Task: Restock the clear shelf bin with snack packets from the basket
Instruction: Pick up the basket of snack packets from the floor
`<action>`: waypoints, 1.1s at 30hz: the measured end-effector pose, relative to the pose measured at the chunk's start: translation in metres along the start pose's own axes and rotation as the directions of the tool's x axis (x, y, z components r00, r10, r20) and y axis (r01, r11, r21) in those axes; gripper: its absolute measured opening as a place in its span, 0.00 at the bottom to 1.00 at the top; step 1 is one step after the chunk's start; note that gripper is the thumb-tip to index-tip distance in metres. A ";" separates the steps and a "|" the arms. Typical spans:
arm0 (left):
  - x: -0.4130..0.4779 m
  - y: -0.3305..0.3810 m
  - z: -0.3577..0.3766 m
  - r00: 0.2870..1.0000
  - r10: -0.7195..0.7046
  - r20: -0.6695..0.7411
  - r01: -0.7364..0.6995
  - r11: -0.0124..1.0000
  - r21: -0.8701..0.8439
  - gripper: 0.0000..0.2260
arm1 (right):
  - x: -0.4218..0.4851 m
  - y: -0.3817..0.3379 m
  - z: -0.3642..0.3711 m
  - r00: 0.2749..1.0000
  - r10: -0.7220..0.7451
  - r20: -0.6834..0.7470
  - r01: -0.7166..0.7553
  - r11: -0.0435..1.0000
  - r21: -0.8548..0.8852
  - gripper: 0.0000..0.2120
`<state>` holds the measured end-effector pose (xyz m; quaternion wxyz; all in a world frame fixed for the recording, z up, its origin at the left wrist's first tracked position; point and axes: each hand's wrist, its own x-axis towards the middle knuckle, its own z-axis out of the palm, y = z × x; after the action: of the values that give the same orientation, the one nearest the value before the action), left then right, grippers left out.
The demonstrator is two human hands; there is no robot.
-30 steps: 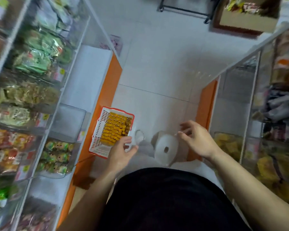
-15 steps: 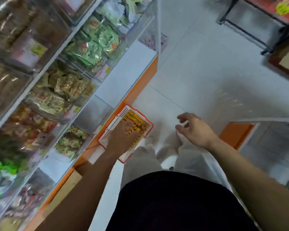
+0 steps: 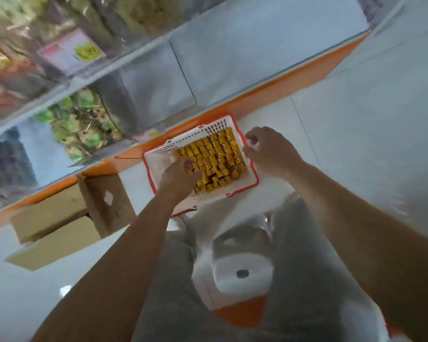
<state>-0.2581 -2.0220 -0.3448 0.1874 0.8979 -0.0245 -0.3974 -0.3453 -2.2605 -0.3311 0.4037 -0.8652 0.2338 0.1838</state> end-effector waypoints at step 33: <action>0.383 -0.288 0.187 0.894 -0.191 -0.405 0.016 0.918 -0.397 0.26 | 0.324 0.103 0.448 0.904 -0.428 -0.024 0.362 0.793 -0.491 0.32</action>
<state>-0.1619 -1.8877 -0.8317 0.3379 0.9097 0.1449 -0.1931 -0.1930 -2.0501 -0.8300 0.1921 -0.9771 0.0219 0.0884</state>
